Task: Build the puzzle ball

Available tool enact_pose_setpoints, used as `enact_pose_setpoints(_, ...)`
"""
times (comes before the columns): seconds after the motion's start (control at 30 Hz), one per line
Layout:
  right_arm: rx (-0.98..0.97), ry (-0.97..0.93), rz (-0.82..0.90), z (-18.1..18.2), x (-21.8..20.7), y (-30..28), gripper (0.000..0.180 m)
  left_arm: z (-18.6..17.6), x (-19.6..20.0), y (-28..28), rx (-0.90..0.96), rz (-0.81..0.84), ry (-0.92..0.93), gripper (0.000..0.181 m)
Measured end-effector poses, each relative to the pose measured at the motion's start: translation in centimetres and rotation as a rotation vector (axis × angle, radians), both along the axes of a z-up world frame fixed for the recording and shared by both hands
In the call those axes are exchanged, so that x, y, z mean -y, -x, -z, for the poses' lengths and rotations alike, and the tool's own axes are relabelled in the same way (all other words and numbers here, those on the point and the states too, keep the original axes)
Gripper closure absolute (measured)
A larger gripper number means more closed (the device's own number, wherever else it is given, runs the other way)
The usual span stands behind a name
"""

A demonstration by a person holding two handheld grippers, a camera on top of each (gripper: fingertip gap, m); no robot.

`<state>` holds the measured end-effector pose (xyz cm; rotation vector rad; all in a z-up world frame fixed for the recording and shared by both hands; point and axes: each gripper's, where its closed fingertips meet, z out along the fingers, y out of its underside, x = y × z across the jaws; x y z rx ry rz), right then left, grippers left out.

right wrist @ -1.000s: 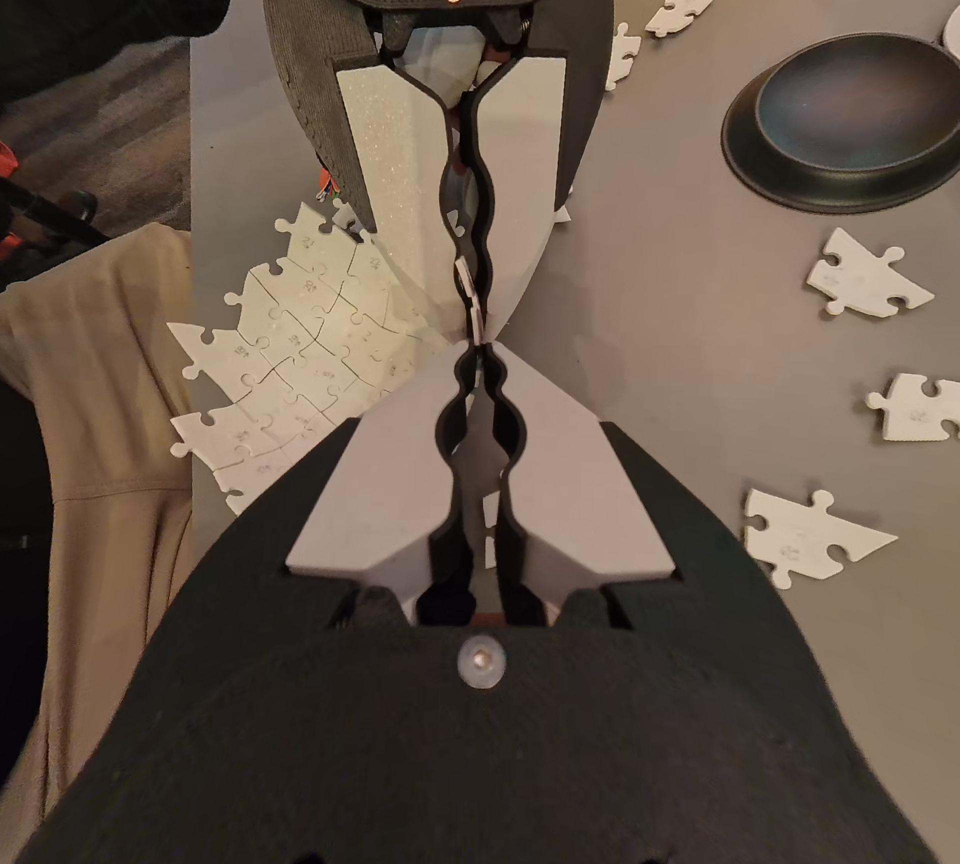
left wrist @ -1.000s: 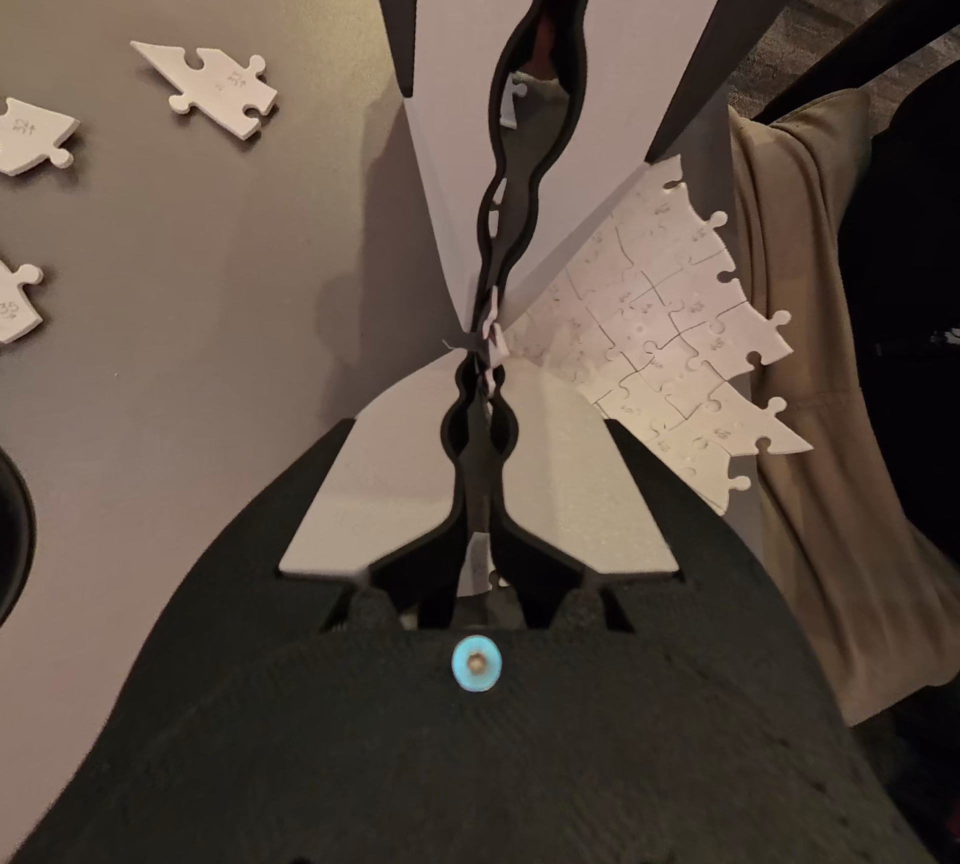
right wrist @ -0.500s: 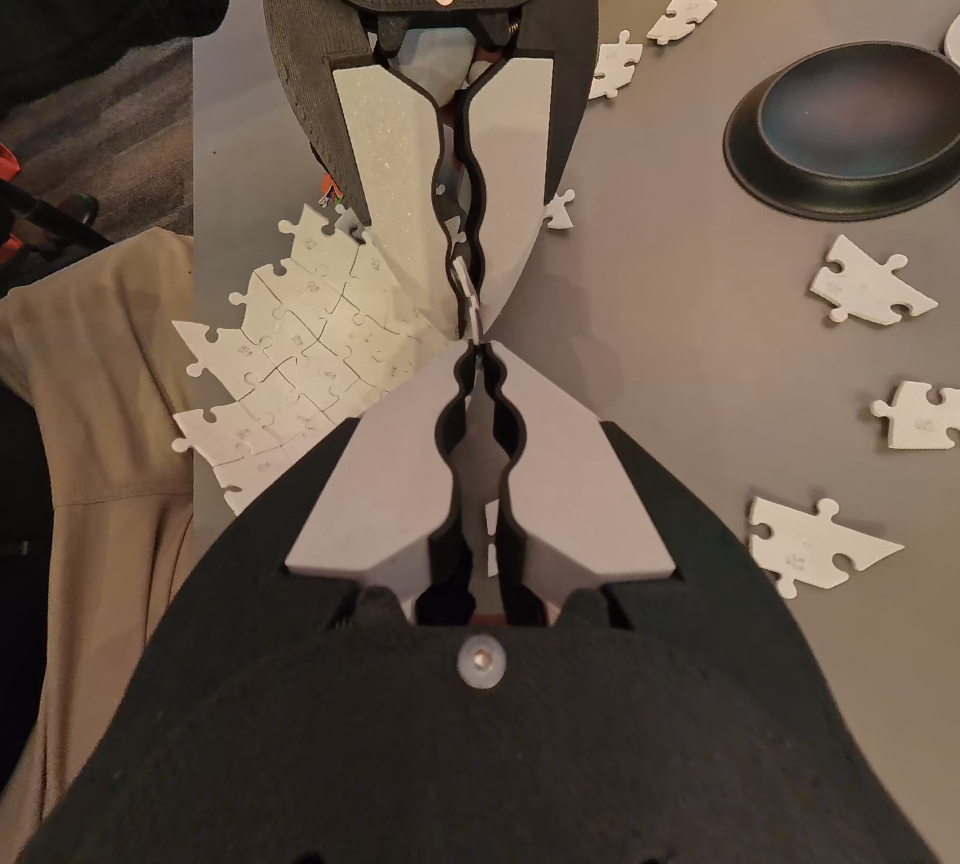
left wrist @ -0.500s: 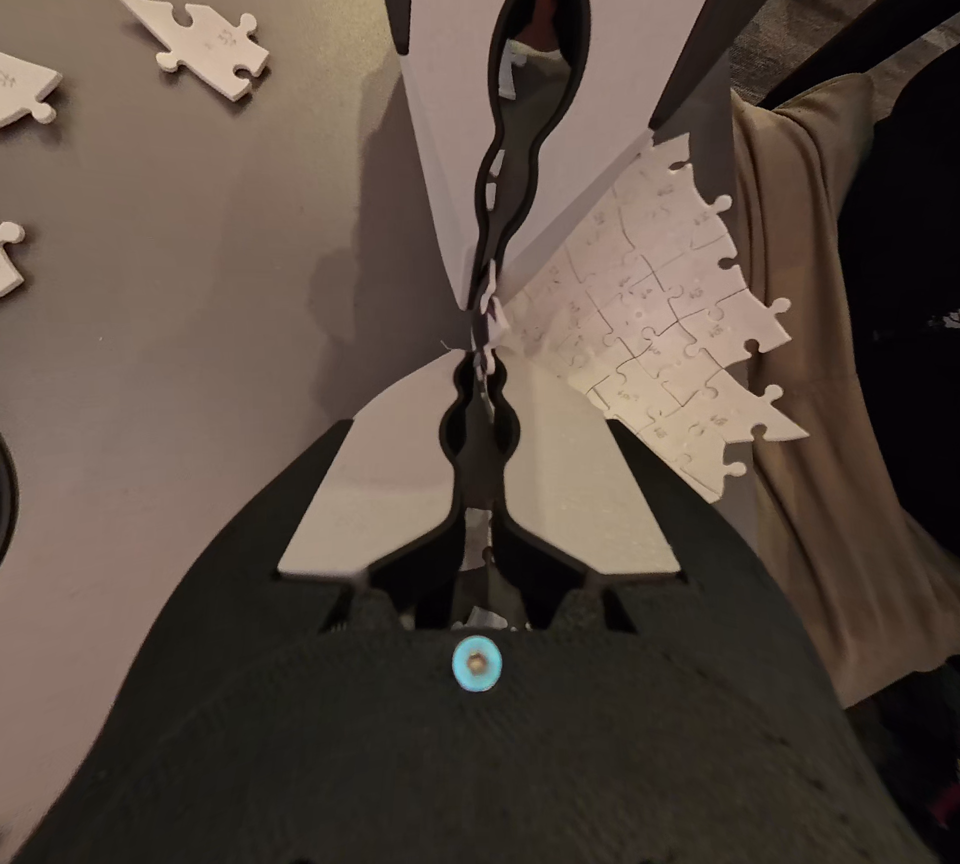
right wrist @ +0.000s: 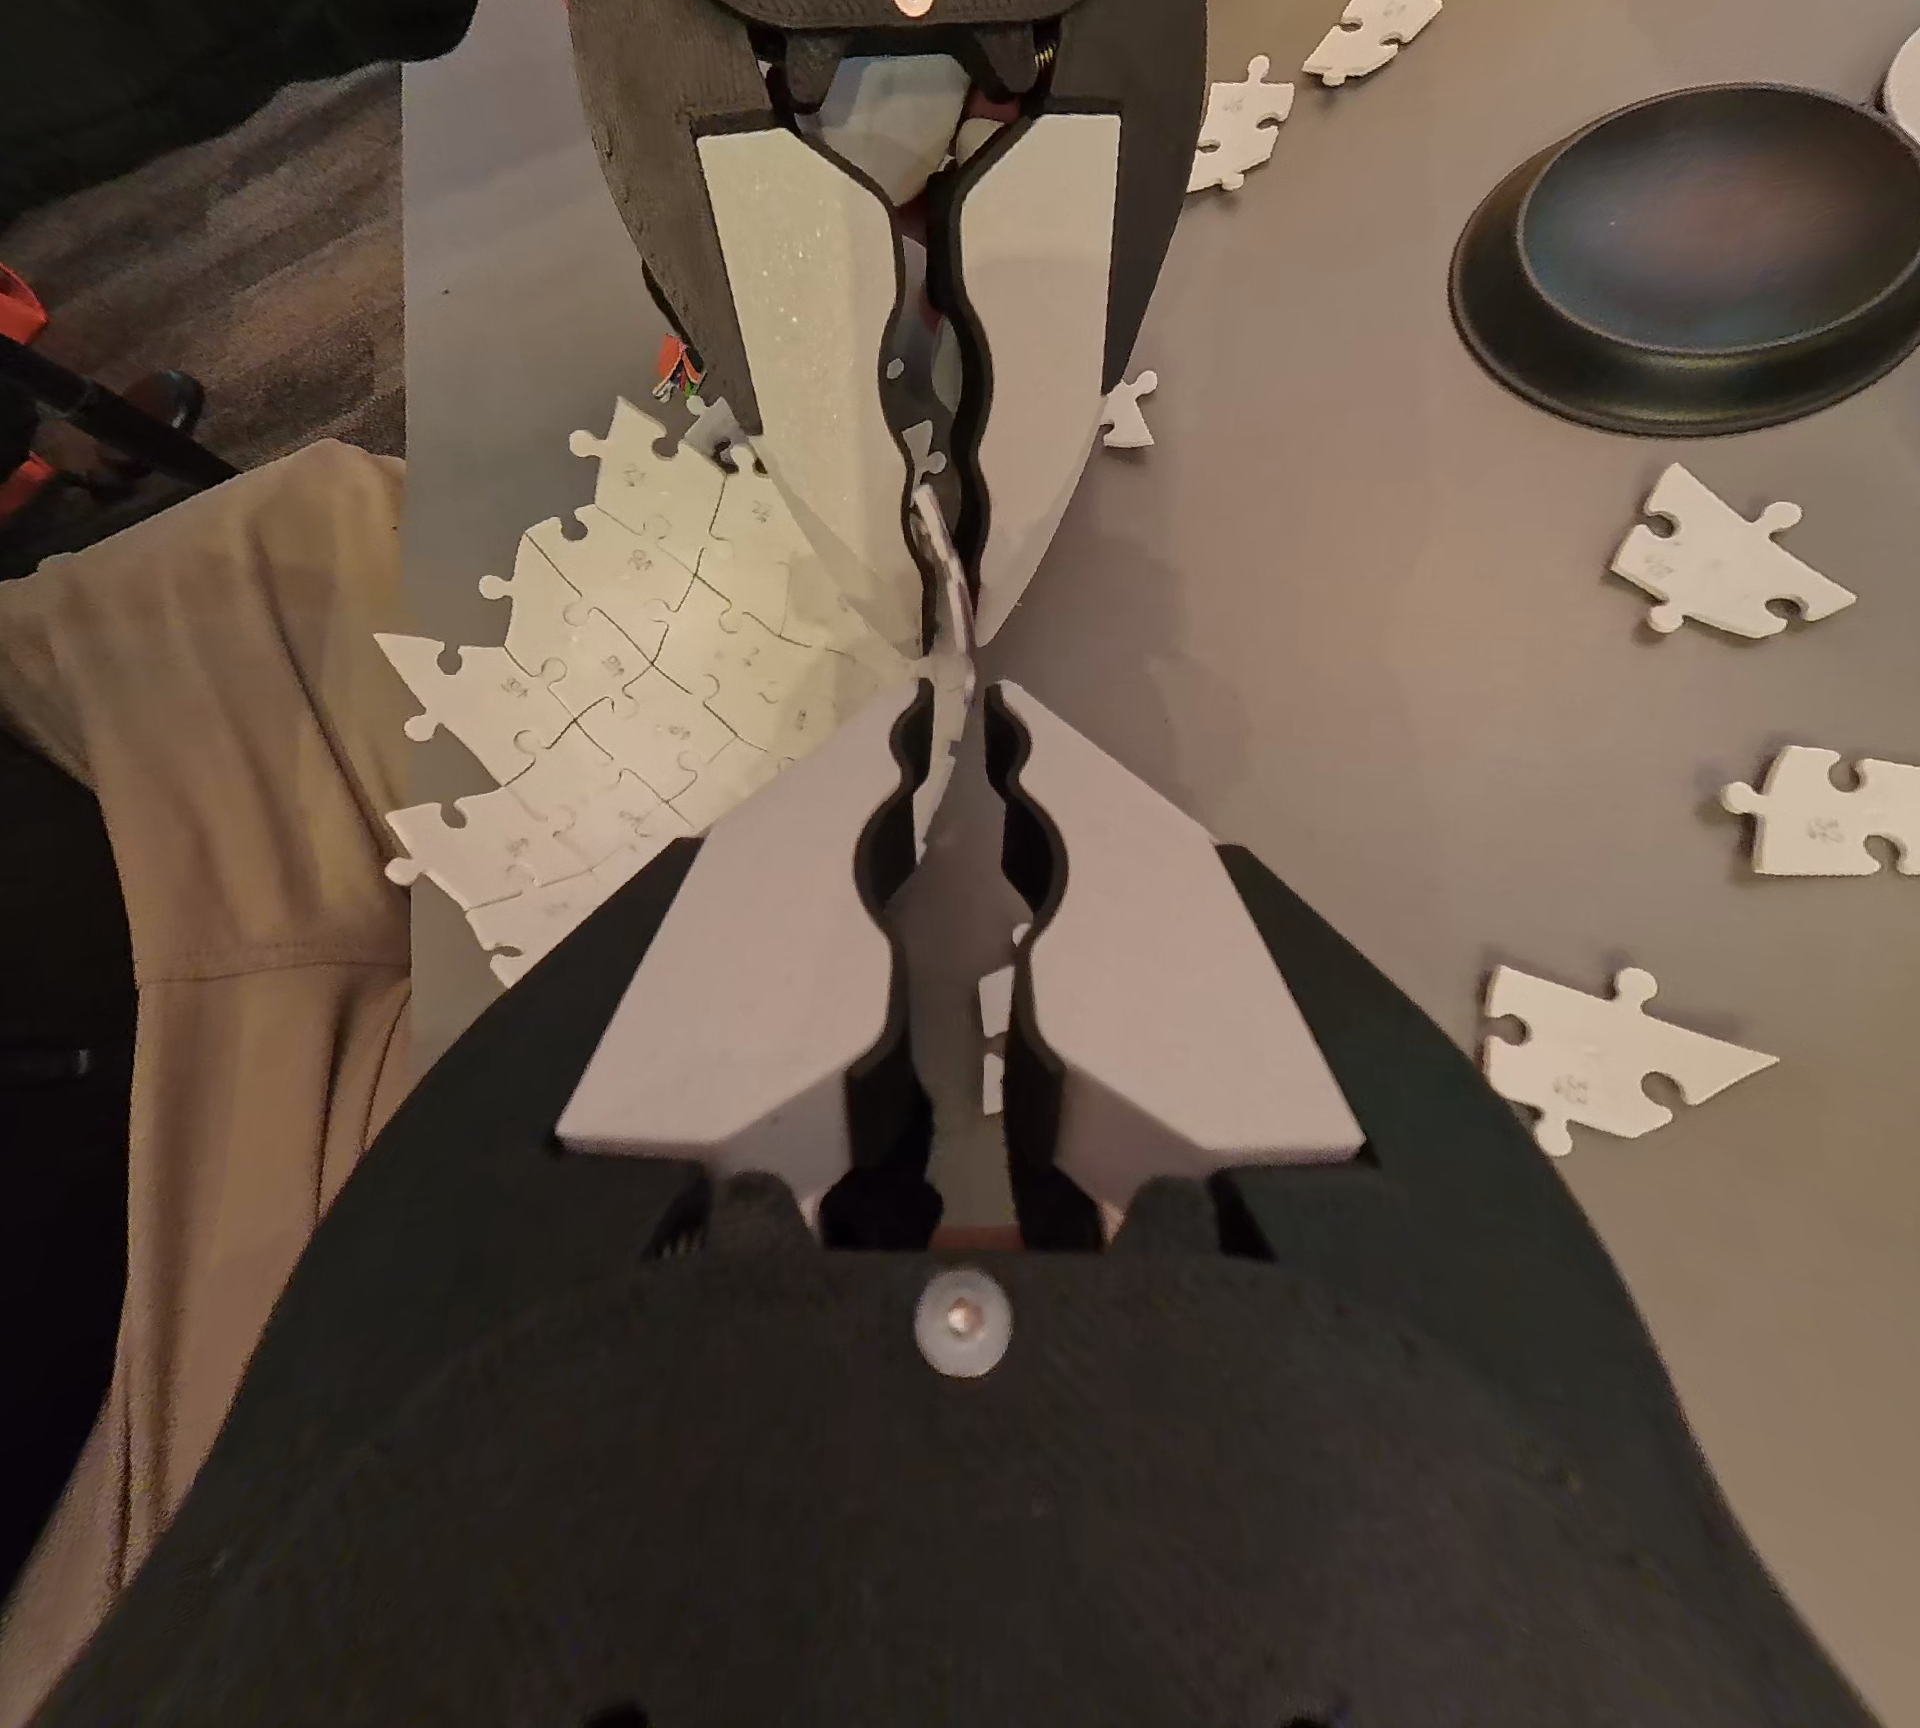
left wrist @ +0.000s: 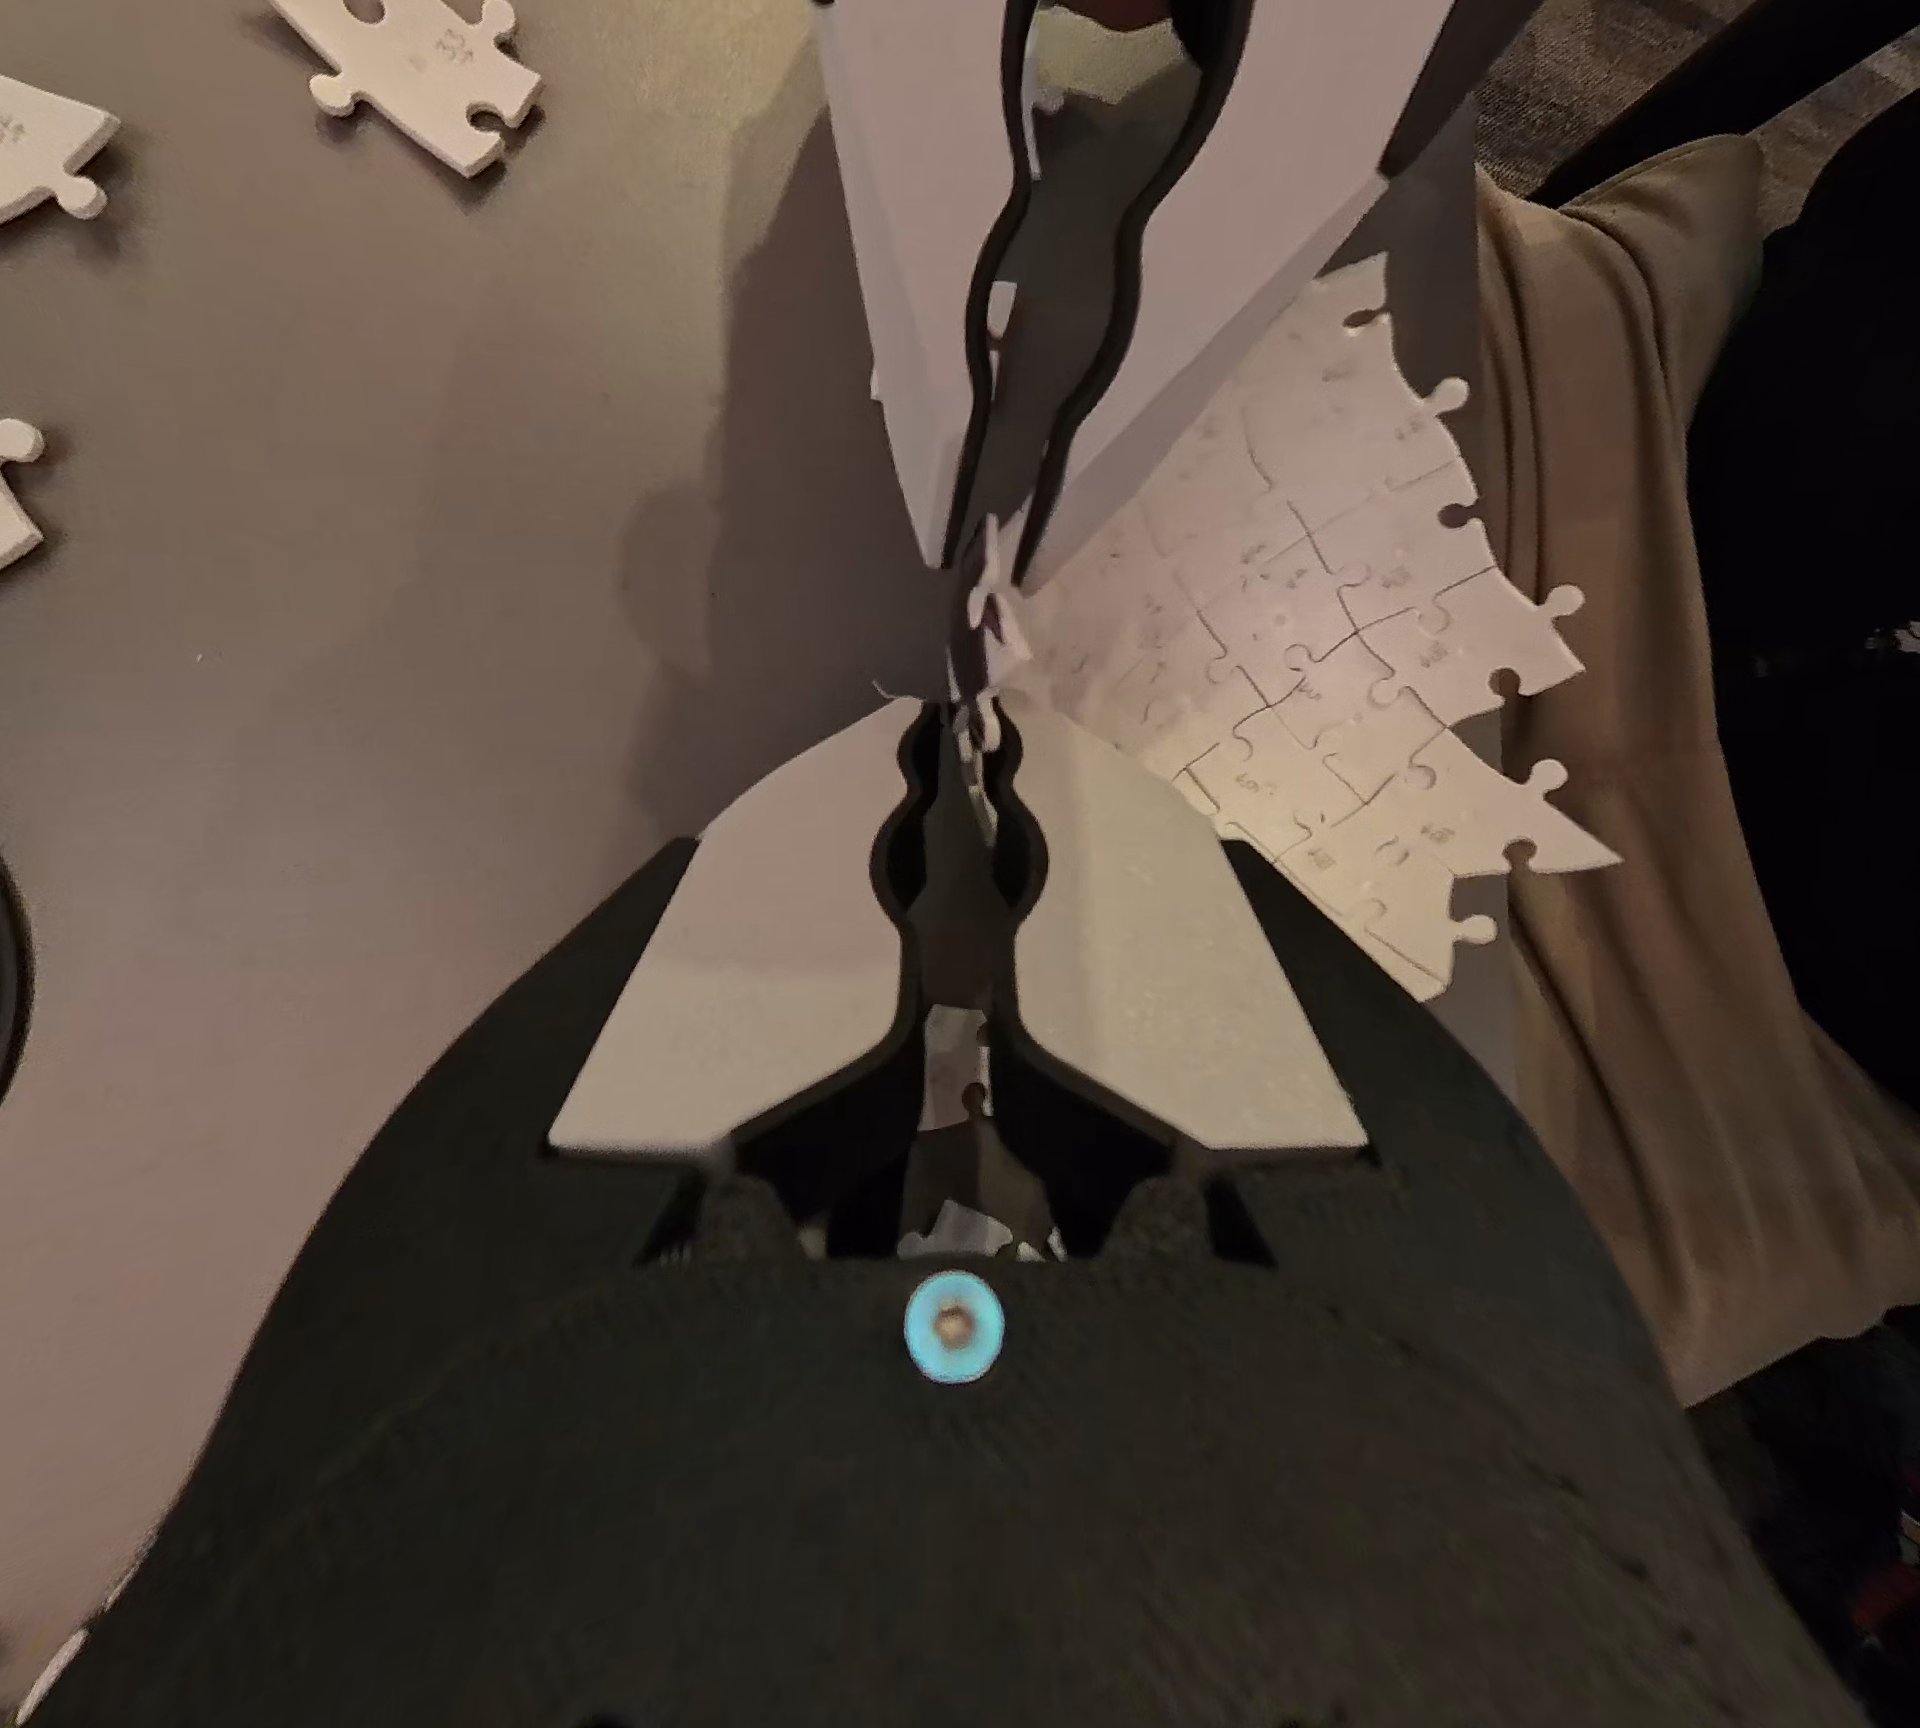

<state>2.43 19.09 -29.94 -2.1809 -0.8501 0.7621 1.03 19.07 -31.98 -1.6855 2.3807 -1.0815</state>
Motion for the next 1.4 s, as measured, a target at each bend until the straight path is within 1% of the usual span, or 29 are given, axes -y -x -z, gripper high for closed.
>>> enact_pose_setpoints(0.27,-0.017,-0.012,0.023,-1.2,0.3,-1.2,0.168,-0.4,-0.2,0.3,0.02,-0.028,0.004,0.163)
enact_pose_setpoints(0.37,-0.041,-0.027,0.04,-2.2,0.5,-1.8,0.166,-0.7,-0.5,0.6,0.03,-0.047,-0.008,0.159)
enact_pose_setpoints(0.6,-0.06,-0.081,0.149,-4.5,0.6,-5.8,0.165,-3.4,-1.6,2.0,0.119,-0.123,-0.051,0.15)
enact_pose_setpoints(0.73,0.04,-0.063,0.192,-3.4,1.0,-8.1,0.16,-5.9,-2.5,3.3,0.215,-0.209,-0.098,0.147)
enact_pose_setpoints(0.97,0.088,-0.043,0.211,-2.5,2.1,-9.0,0.159,-9.3,-3.2,7.3,0.361,-0.383,-0.153,0.14)
enact_pose_setpoints(1.13,0.15,-0.007,0.22,-1.6,5.0,-9.9,0.156,-10.5,-1.5,10.4,0.442,-0.457,-0.146,0.143)
enact_pose_setpoints(1.27,0.195,0.044,0.236,-0.5,8.7,-10.8,0.156,-10.4,-1.9,12.3,0.496,-0.603,-0.174,0.143)
enact_pose_setpoints(1.33,0.204,0.065,0.273,0.2,10.3,-11.6,0.156,-10.4,-1.9,13.1,0.54,-0.684,-0.14,0.147)
enact_pose_setpoints(1.4,0.22,0.078,0.323,0.9,11.7,-12.7,0.155,-9.5,-1.9,14.0,0.523,-0.729,-0.158,0.147)
